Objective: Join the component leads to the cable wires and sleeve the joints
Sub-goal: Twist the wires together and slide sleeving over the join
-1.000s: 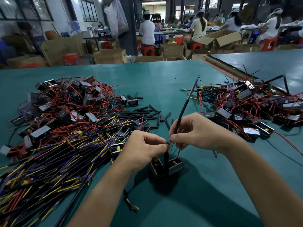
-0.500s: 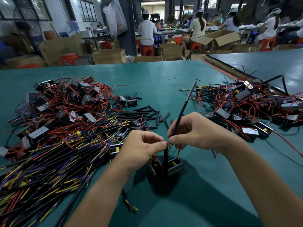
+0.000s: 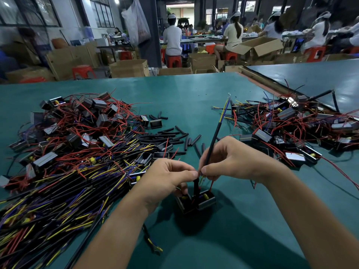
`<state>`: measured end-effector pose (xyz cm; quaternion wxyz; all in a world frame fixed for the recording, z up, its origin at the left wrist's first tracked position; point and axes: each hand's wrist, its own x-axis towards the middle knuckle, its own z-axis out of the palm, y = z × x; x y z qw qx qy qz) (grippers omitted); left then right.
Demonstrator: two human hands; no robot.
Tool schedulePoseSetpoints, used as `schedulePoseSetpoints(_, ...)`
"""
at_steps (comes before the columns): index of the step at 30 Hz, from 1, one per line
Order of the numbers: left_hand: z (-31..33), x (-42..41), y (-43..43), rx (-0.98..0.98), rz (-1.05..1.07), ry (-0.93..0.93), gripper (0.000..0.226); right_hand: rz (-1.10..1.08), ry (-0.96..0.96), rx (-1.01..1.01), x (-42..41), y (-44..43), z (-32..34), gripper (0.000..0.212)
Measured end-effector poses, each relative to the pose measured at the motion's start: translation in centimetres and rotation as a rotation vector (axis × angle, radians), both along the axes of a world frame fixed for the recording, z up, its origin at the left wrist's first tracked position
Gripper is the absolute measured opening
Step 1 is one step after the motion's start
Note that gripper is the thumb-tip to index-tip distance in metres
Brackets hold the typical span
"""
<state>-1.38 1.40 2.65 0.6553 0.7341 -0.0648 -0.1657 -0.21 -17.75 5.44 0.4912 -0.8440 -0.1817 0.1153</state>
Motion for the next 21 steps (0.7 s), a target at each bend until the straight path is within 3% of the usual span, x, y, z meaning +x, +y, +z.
schedulePoseSetpoints(5,0.07,0.18,0.21,-0.018,-0.007,0.044,0.018,0.041,-0.035,0.003,-0.08,0.01,0.14,0.009)
schedulePoseSetpoints(17,-0.57,0.11,-0.36,0.102,0.084,-0.237,0.009,0.005,-0.072,-0.044,0.10,0.09,-0.03,0.007)
schedulePoseSetpoints(21,-0.56,-0.10,-0.50,0.122,0.055,-0.248,0.008,0.015,-0.067,-0.043,0.01,0.11,-0.16,0.009)
